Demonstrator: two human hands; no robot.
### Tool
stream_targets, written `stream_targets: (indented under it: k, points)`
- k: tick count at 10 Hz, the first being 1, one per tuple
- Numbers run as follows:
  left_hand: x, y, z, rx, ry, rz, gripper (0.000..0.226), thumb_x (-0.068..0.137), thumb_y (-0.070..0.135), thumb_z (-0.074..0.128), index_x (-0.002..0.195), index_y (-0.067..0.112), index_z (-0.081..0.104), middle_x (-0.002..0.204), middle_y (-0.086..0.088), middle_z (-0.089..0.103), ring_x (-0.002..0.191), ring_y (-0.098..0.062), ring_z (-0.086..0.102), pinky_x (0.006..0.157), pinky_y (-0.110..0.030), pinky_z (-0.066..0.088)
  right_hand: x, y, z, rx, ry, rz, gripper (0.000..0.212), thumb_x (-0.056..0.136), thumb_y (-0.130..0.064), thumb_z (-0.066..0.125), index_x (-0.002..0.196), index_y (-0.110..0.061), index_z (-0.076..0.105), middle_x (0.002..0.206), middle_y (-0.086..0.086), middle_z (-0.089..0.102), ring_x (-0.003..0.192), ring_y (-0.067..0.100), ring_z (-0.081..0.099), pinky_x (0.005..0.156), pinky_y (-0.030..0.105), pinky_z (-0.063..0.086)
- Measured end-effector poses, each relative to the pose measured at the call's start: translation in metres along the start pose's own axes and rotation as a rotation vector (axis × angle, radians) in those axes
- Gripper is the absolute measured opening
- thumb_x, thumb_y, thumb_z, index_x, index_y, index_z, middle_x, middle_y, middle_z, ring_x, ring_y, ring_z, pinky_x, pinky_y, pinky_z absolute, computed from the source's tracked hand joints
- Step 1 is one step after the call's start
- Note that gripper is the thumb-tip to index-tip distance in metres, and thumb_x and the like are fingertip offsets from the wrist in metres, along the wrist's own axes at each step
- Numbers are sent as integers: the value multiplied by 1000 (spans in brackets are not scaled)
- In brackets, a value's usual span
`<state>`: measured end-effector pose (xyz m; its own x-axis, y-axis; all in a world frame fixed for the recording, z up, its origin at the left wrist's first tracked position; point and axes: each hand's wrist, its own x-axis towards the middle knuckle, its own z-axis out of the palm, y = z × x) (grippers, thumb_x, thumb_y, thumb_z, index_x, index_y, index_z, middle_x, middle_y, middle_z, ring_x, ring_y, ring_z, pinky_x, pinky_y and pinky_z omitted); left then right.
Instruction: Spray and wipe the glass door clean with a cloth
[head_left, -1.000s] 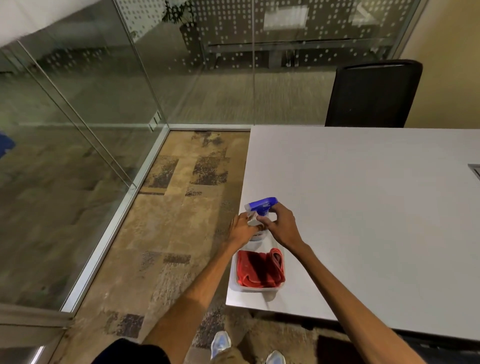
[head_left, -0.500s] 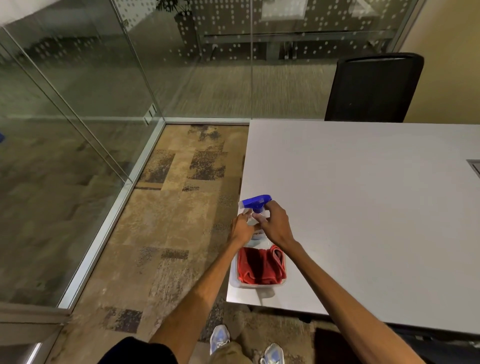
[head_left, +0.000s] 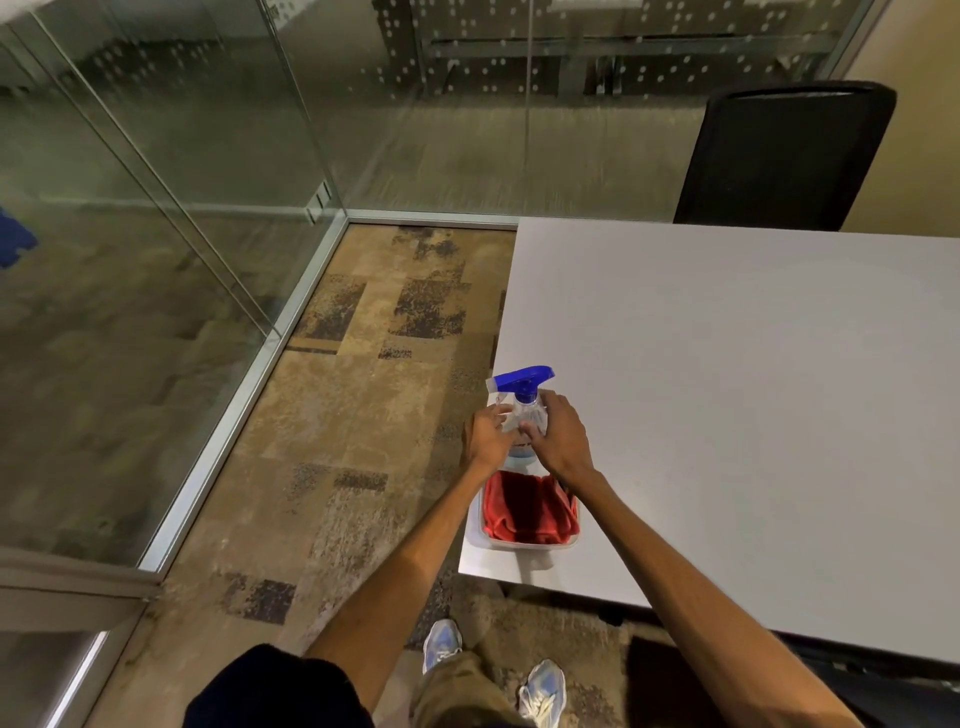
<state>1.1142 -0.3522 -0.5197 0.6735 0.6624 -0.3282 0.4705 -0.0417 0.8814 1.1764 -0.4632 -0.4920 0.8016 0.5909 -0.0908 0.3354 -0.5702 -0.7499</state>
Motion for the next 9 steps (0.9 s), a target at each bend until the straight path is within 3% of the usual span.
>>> stream_targets:
  k: [1,2,3,4,5,6,7,8,9]
  points:
    - [-13,12,-2,6,22,4,42,80,3,78,119,1,63,111,-17,71,101,-28,69,90,-42,57,-2,-1,-1,-20,7,-2,50,93,-33,66,134,-9,50,128,11,61,114,27,58,94,35,47]
    - [-26,19,-5,20,55,31,43,80,7,78,121,3,64,110,-14,72,98,-25,70,87,-39,58,-7,2,-2,-22,30,20,60,94,-37,65,141,-8,43,141,13,50,125,28,53,99,36,46]
    - [-33,16,-5,62,106,5,43,78,14,80,118,9,67,109,-10,74,95,-24,71,84,-37,58,-16,0,-3,0,92,75,65,91,-41,68,141,-10,41,143,12,44,123,27,53,94,33,46]
    - [-40,10,-7,114,153,-10,44,74,22,81,116,19,66,105,-8,74,92,-25,71,84,-43,59,-26,-4,1,45,186,57,44,92,-35,66,124,-12,47,121,6,52,104,23,59,83,27,48]
    - [-59,15,-17,118,193,-13,45,79,24,77,121,21,60,103,-8,74,93,-23,69,84,-39,57,-38,-15,10,132,240,11,24,94,-32,61,108,-23,44,104,-4,53,90,18,61,81,32,55]
    - [-74,13,-30,114,271,12,39,87,24,72,122,17,58,106,-7,74,96,-20,68,87,-38,56,-46,-28,22,186,232,-56,17,96,-31,59,102,-28,43,98,-5,57,85,15,59,79,26,51]
    - [-85,2,-46,138,334,40,24,87,22,72,110,20,64,108,-4,73,96,-18,70,87,-40,58,-53,-40,31,188,225,-116,11,96,-32,57,97,-25,48,89,-4,58,79,14,56,73,24,48]
    - [-92,-8,-64,205,349,37,9,85,27,71,87,33,64,95,5,76,87,-13,72,79,-37,60,-60,-52,40,177,187,-169,10,98,-28,55,93,-20,51,79,-2,59,71,10,54,66,23,41]
    - [-99,-11,-83,191,350,21,9,87,30,68,81,32,63,70,4,74,57,-8,70,67,-31,59,-65,-65,49,158,116,-225,12,99,-26,54,89,-20,51,79,0,61,72,16,57,67,28,43]
